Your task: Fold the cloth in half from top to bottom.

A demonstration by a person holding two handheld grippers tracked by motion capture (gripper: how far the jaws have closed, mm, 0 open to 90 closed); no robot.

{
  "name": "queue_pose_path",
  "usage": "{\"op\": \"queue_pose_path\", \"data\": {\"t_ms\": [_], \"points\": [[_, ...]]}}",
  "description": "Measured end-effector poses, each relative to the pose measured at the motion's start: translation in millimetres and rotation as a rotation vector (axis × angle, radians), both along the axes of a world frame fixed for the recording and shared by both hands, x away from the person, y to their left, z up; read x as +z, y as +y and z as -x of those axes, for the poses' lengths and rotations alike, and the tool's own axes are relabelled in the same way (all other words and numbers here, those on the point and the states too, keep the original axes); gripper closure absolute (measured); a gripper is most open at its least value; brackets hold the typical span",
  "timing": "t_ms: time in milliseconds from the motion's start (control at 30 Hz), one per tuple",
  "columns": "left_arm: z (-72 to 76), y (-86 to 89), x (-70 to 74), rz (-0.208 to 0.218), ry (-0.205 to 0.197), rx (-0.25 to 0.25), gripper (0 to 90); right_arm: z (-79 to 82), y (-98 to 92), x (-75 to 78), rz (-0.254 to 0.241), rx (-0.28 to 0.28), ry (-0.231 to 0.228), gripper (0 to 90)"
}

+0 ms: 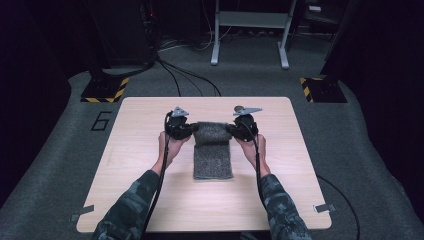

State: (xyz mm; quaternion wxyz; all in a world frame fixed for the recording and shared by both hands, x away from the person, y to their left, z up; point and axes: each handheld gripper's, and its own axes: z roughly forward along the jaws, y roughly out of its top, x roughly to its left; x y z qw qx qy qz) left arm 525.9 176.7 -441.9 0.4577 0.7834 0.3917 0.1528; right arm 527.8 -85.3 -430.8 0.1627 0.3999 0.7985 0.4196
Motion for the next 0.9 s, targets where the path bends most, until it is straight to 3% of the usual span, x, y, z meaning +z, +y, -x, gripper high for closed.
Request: {"op": "queue_pose_path", "data": {"t_ms": [400,800,900], "points": [[25.4,5.9,-12.7,0.031,0.018,-0.034,87.3,32.7,-2.9,-16.4,-0.001,0.048,-0.005,86.1],[48.5,0.1,-22.2,-0.026,0.003,-0.082,85.6,52.3,-4.0,-40.7,0.021,0.068,0.032,85.5],[53.2,0.2,-29.7,-0.025,0.036,-0.106,83.4,57.2,-7.3,-43.7,0.026,0.069,0.029,85.3]]}}
